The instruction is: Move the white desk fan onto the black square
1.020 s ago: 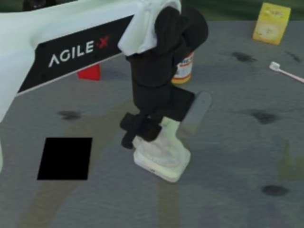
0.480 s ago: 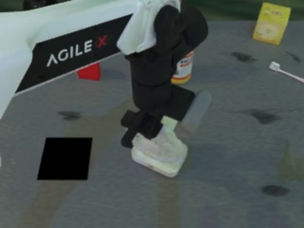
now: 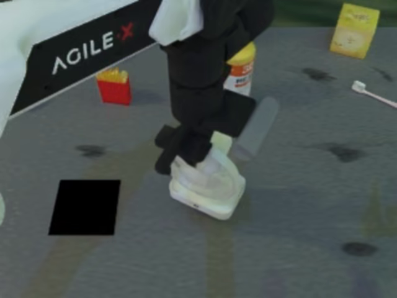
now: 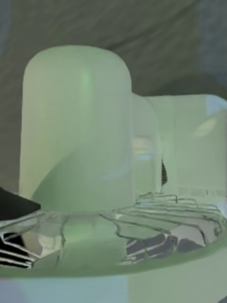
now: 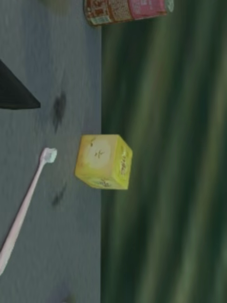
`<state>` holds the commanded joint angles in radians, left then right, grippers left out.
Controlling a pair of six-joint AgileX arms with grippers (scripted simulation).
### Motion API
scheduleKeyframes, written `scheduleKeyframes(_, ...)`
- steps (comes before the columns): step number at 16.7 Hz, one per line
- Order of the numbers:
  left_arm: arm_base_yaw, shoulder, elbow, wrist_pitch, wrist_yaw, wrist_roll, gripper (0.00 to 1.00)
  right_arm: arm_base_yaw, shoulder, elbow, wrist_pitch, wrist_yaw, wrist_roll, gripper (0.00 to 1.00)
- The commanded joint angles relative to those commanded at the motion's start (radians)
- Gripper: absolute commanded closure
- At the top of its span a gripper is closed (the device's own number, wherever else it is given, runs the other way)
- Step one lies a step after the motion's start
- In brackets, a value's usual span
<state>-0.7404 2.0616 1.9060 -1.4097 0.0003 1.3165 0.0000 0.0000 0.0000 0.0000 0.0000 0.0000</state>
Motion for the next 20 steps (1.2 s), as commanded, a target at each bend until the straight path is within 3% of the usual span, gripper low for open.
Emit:
scheduleKeyframes(9, 0.017, -0.016, 0.057, -0.064, 0.001, -0.001, 1.00, 0.000, 0.000, 0.000, 0.000, 0.000, 0.000, 0.00)
scheduleKeyframes(20, 0.453, -0.382, -0.426, 0.032, 0.015, -0.022, 1.00, 0.000, 0.000, 0.000, 0.000, 0.000, 0.000, 0.00)
